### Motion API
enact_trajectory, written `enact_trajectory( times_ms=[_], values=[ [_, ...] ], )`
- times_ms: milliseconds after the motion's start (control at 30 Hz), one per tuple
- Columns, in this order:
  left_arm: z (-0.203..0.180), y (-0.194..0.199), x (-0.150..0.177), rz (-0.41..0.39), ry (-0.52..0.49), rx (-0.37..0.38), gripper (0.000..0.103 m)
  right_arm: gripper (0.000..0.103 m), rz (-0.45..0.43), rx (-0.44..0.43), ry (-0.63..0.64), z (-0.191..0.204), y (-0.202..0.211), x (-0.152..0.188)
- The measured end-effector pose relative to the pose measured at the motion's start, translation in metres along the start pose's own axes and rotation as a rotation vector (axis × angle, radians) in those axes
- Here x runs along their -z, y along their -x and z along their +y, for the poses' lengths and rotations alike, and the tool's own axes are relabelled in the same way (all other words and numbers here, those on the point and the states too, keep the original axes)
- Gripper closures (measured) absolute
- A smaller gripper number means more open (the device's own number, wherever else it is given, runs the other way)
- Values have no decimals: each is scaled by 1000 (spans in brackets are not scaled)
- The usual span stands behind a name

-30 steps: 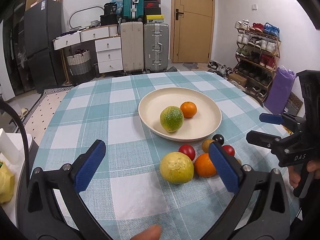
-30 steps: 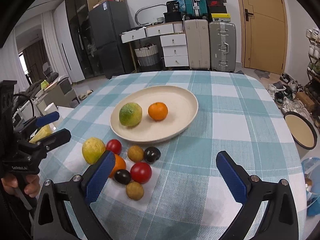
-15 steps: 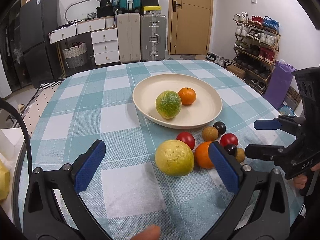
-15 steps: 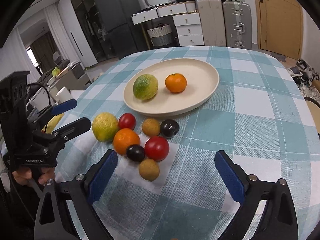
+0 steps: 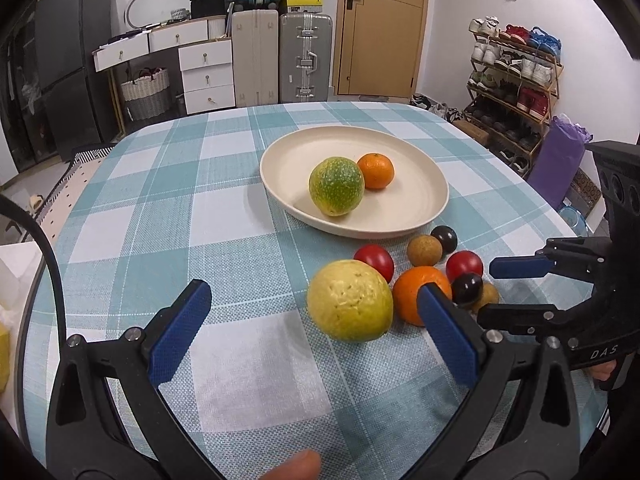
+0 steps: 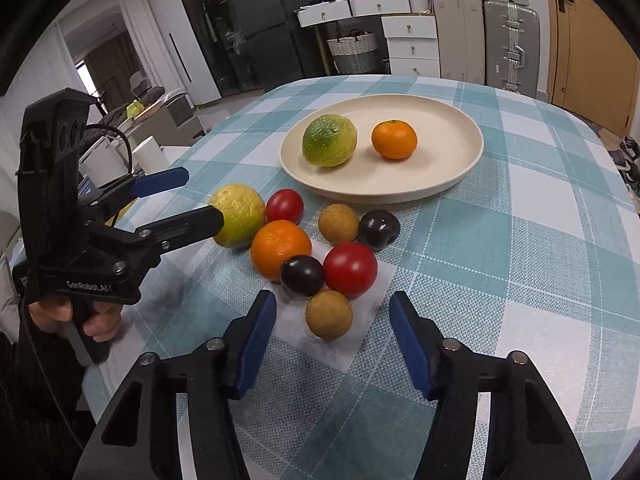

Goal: Organize fruits
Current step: 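Withdraw both grippers from the plate toward the remaining fruits, then grasp the yellow lemon with the left gripper while the right gripper grasps the brown kiwi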

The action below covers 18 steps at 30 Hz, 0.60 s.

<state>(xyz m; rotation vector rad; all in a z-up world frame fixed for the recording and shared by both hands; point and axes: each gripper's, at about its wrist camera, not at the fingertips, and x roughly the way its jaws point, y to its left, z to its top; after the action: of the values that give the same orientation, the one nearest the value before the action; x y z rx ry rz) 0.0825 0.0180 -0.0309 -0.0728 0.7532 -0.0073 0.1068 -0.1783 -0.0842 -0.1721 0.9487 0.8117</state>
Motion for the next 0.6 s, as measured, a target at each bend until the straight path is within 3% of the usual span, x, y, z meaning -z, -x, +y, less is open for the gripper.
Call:
enact_trajectory(
  times_ms=[600],
  values=[
    [1, -8, 3, 24, 13, 13, 0, 64, 23, -26, 4, 1, -4, 4]
  ],
)
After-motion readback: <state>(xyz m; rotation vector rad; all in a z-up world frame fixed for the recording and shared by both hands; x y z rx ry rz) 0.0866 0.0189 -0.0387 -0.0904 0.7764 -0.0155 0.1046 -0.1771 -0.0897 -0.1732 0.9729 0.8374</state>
